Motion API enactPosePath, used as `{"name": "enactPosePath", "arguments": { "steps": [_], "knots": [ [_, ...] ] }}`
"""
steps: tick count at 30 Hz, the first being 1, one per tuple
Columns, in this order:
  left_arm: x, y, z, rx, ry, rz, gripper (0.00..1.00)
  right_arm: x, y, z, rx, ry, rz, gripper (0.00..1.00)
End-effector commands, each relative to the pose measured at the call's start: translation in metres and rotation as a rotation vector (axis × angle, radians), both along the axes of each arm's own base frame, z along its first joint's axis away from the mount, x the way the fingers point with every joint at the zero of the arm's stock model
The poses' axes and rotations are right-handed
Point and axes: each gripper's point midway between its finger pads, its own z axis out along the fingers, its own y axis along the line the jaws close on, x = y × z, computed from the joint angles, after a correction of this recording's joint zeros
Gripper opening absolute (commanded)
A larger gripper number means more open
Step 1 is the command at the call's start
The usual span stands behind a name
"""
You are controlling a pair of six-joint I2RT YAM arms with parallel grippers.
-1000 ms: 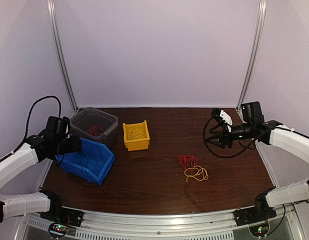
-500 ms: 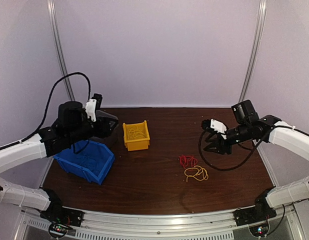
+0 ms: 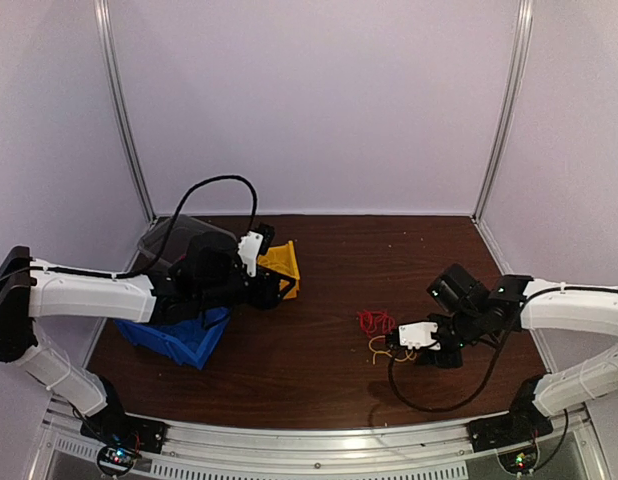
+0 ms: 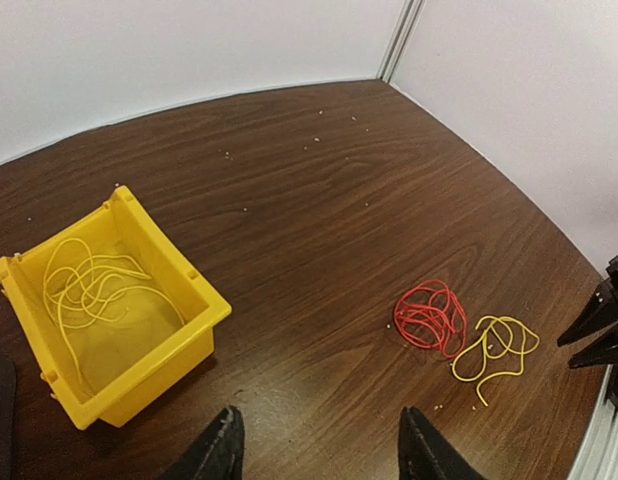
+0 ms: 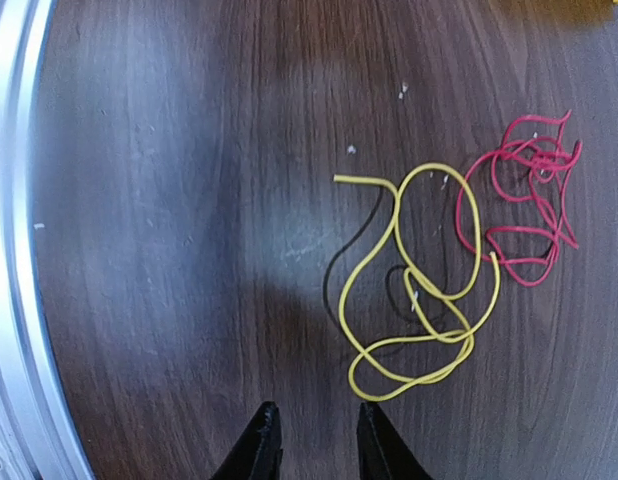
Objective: Untangle the cables
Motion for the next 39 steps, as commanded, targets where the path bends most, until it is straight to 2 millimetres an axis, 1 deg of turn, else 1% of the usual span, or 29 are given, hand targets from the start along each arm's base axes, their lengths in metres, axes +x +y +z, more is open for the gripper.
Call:
{"name": "enactPosePath", "arguments": {
  "steps": [1,4,11,13,15,17,21,26,29,31,32,33,34,35,37,39],
  "knots": [
    [0.005,-0.014,0.033,-0.098,-0.068,-0.003,0.54,0.018,-0.006,-0.007,-0.058,-0.089,-0.052,0.28],
    [0.005,-0.013,0.03,-0.099,-0.061,0.002,0.54,0.016,0.001,-0.01,-0.034,-0.081,-0.035,0.29],
    [0.004,-0.015,0.021,-0.088,-0.032,-0.005,0.54,0.013,0.015,-0.023,-0.036,-0.056,0.004,0.34],
    [0.004,-0.015,0.021,-0.084,-0.029,-0.003,0.54,0.011,0.019,-0.026,-0.038,-0.045,0.019,0.37],
    [0.004,-0.014,0.021,-0.08,-0.029,-0.001,0.54,0.012,0.021,-0.03,-0.047,-0.043,0.023,0.4],
    [0.004,-0.013,0.02,-0.079,-0.028,0.002,0.54,0.015,0.021,-0.037,-0.068,-0.047,0.013,0.41],
    [0.003,-0.013,0.019,-0.082,-0.027,-0.001,0.54,0.026,0.021,-0.046,-0.096,-0.067,-0.021,0.39],
    [0.001,-0.014,0.017,-0.083,-0.021,-0.01,0.54,0.035,0.026,-0.041,-0.078,-0.095,-0.047,0.36],
    [0.001,-0.016,0.013,-0.084,-0.012,-0.016,0.54,0.036,0.029,-0.042,-0.072,-0.091,-0.045,0.32],
    [0.0,-0.018,0.012,-0.091,-0.009,-0.02,0.54,0.035,0.032,-0.044,-0.068,-0.074,-0.039,0.27],
    [-0.001,-0.018,0.013,-0.093,-0.009,-0.023,0.54,0.035,0.034,-0.045,-0.067,-0.067,-0.036,0.21],
    [-0.001,-0.019,0.013,-0.094,-0.01,-0.023,0.54,0.035,0.034,-0.046,-0.069,-0.061,-0.038,0.14],
    [-0.002,-0.019,0.013,-0.093,-0.011,-0.024,0.54,0.036,0.035,-0.044,-0.069,-0.061,-0.04,0.07],
    [-0.002,-0.02,0.013,-0.094,-0.012,-0.026,0.54,0.037,0.037,-0.038,-0.06,-0.067,-0.04,0.0],
    [-0.003,-0.021,0.013,-0.092,-0.015,-0.03,0.54,0.038,0.043,-0.017,-0.017,-0.08,-0.028,0.0],
    [-0.004,-0.023,0.012,-0.089,-0.027,-0.044,0.54,0.035,0.051,0.014,0.055,-0.084,0.001,0.0]
  ]
}}
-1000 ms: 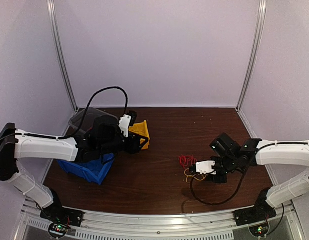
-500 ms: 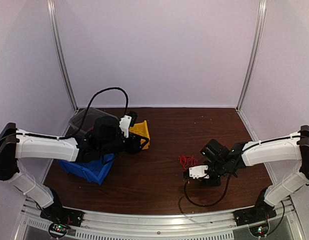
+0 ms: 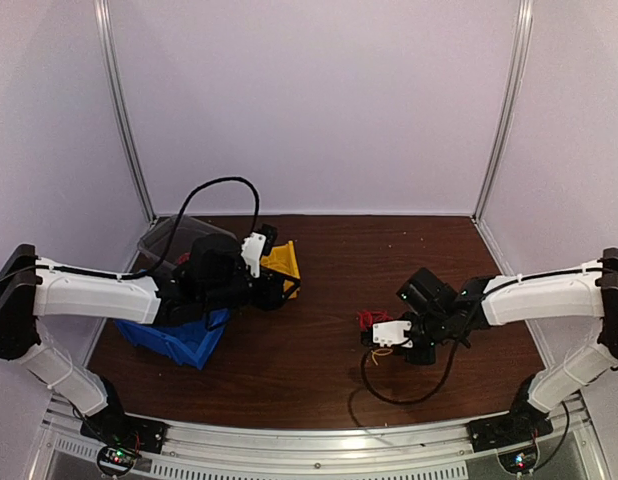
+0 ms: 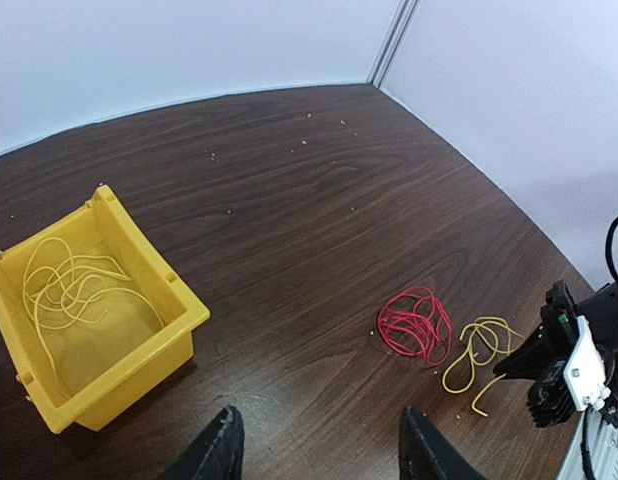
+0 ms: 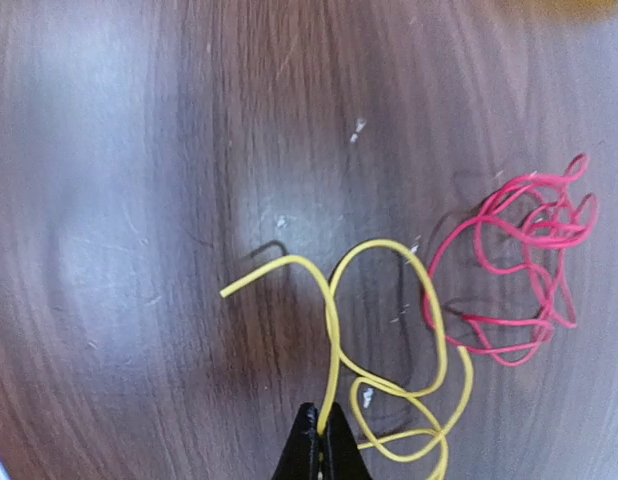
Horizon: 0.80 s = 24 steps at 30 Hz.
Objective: Untangle the cables
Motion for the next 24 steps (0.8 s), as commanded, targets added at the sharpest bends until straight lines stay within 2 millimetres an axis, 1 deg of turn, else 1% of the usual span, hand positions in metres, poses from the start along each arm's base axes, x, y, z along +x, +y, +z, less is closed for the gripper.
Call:
{"name": "enactPosePath", "arguments": {
  "steps": [1,2,3,4,5,6,8,11,13,14,17,19,21,24],
  "knots": [
    [-0.002,-0.014,0.014,-0.048,-0.052,-0.05,0.5,0.002,0.026,0.077,0.18,-0.043,0.051,0.0],
    [-0.007,-0.023,0.016,-0.053,-0.064,-0.111,0.46,-0.001,0.03,0.095,0.222,-0.033,0.066,0.0],
    [-0.013,-0.033,0.013,-0.047,-0.063,-0.174,0.45,-0.001,0.034,0.115,0.265,-0.028,0.077,0.0],
    [-0.017,-0.042,0.015,-0.04,-0.068,-0.218,0.45,-0.004,0.035,0.131,0.295,-0.008,0.085,0.0],
    [-0.022,-0.049,0.011,-0.014,-0.08,-0.243,0.46,-0.006,0.039,0.149,0.339,0.013,0.1,0.0],
    [-0.025,-0.054,0.011,0.009,-0.109,-0.258,0.47,-0.004,0.043,0.172,0.384,0.01,0.109,0.0],
    [-0.036,-0.065,0.011,0.022,-0.159,-0.313,0.49,-0.002,0.044,0.199,0.437,0.017,0.112,0.0],
    [-0.056,-0.078,0.022,-0.063,-0.188,-0.401,0.52,0.003,0.046,0.23,0.499,0.01,0.11,0.0],
    [-0.067,-0.083,0.03,-0.122,-0.216,-0.429,0.56,0.004,0.048,0.247,0.534,0.013,0.114,0.0],
    [-0.07,-0.085,0.033,-0.145,-0.222,-0.425,0.56,0.003,0.049,0.254,0.553,0.017,0.119,0.0],
    [-0.078,-0.094,0.037,-0.229,-0.193,-0.453,0.57,-0.001,0.053,0.273,0.601,0.02,0.137,0.0],
    [-0.077,-0.097,0.037,-0.278,-0.161,-0.441,0.57,-0.002,0.054,0.281,0.621,0.014,0.142,0.0],
    [-0.072,-0.104,0.034,-0.299,-0.125,-0.427,0.57,-0.001,0.054,0.288,0.635,0.006,0.137,0.0],
    [-0.081,-0.112,0.037,-0.353,-0.155,-0.436,0.58,-0.003,0.055,0.297,0.664,0.0,0.132,0.0]
  ]
}}
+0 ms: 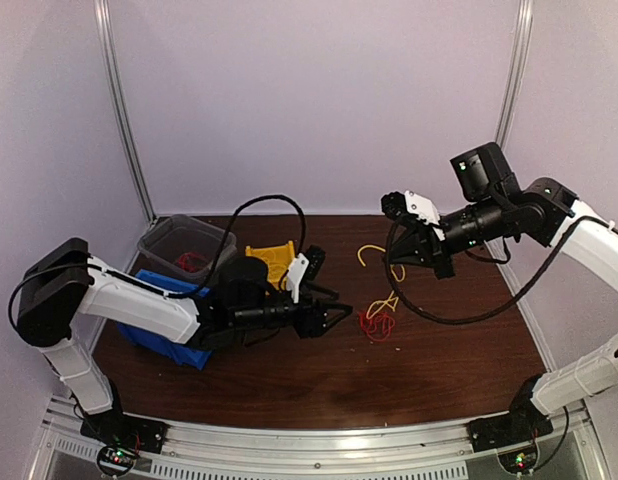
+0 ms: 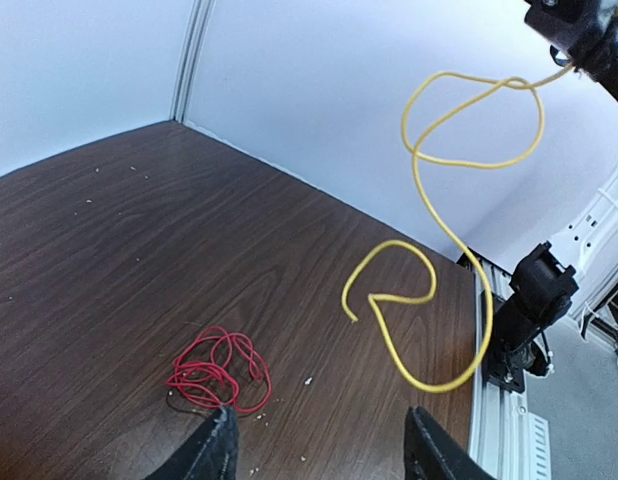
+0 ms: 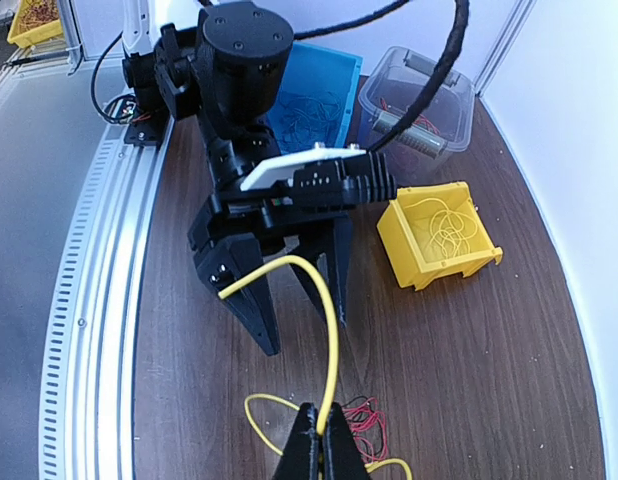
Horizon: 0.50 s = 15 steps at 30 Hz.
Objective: Untangle the cables
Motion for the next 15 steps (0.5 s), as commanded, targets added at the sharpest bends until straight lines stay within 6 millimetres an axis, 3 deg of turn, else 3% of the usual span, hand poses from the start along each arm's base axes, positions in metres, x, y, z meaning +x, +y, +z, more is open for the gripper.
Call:
{"name": "enactPosePath", "arguments": {
  "steps": [1,8,15],
  "knots": [
    [-0.008,-0.016,0.024,-0.167,-0.004,-0.021,0.58,-0.009,0.001,0.022,0.062,0.027,0.014,0.0],
    [-0.023,-0.044,0.021,-0.3,0.176,-0.202,0.5,-0.018,-0.001,0.02,0.056,0.034,0.055,0.0],
    [-0.014,-0.039,0.015,-0.327,0.193,-0.157,0.51,-0.024,-0.003,0.025,0.068,0.033,0.068,0.0]
  ]
}}
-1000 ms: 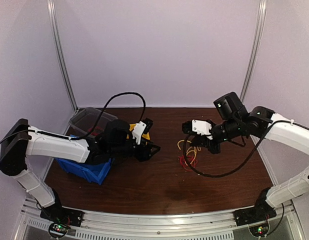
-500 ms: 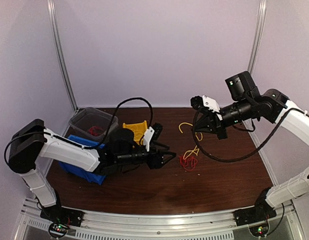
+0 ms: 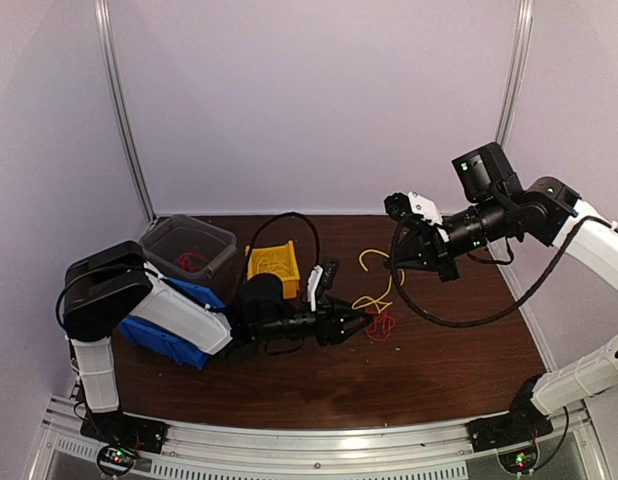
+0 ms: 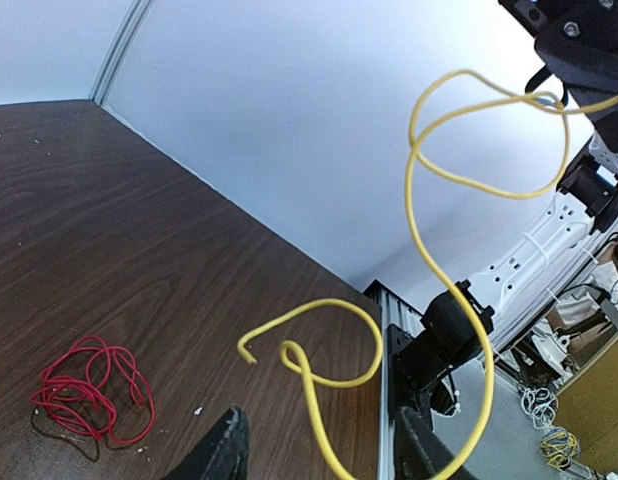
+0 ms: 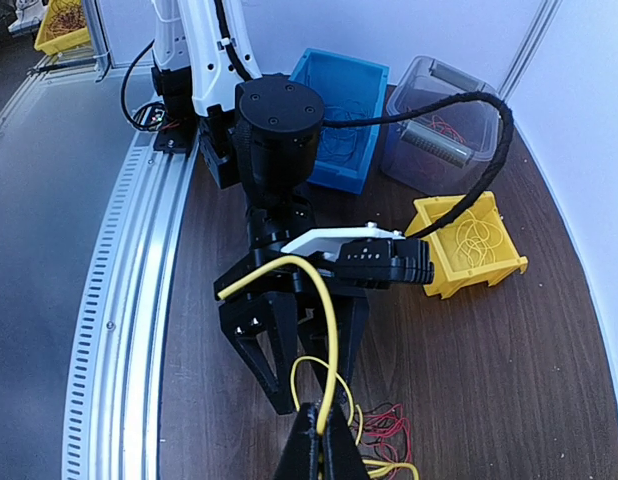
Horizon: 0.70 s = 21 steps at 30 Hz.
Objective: Untangle the cables
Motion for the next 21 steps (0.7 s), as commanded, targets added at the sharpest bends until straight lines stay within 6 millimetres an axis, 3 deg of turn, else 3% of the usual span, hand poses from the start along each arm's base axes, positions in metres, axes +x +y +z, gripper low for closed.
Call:
{"name": "enactPosePath", "arguments": {
  "steps": [1,5,12,14,17,21],
  "knots": [
    [0.004,0.005,0.033,-0.119,-0.031,0.008,0.52,-0.01,-0.004,0.023,0.049,-0.018,0.021,0.0],
    [0.01,0.007,0.03,-0.107,-0.061,0.06,0.53,-0.014,-0.001,0.034,0.091,-0.005,0.028,0.0],
    [0.018,-0.001,0.032,-0.151,-0.155,0.107,0.46,-0.014,0.009,0.07,0.187,0.033,0.04,0.0],
    [0.019,0.005,0.034,-0.189,-0.179,0.134,0.47,-0.012,0.011,0.079,0.21,0.048,0.04,0.0],
    [0.016,0.017,0.046,-0.288,-0.221,0.163,0.47,-0.009,0.011,0.089,0.253,0.087,0.047,0.0],
    [0.01,0.016,0.056,-0.353,-0.274,0.168,0.46,-0.007,0.011,0.098,0.296,0.118,0.063,0.0]
  ]
}}
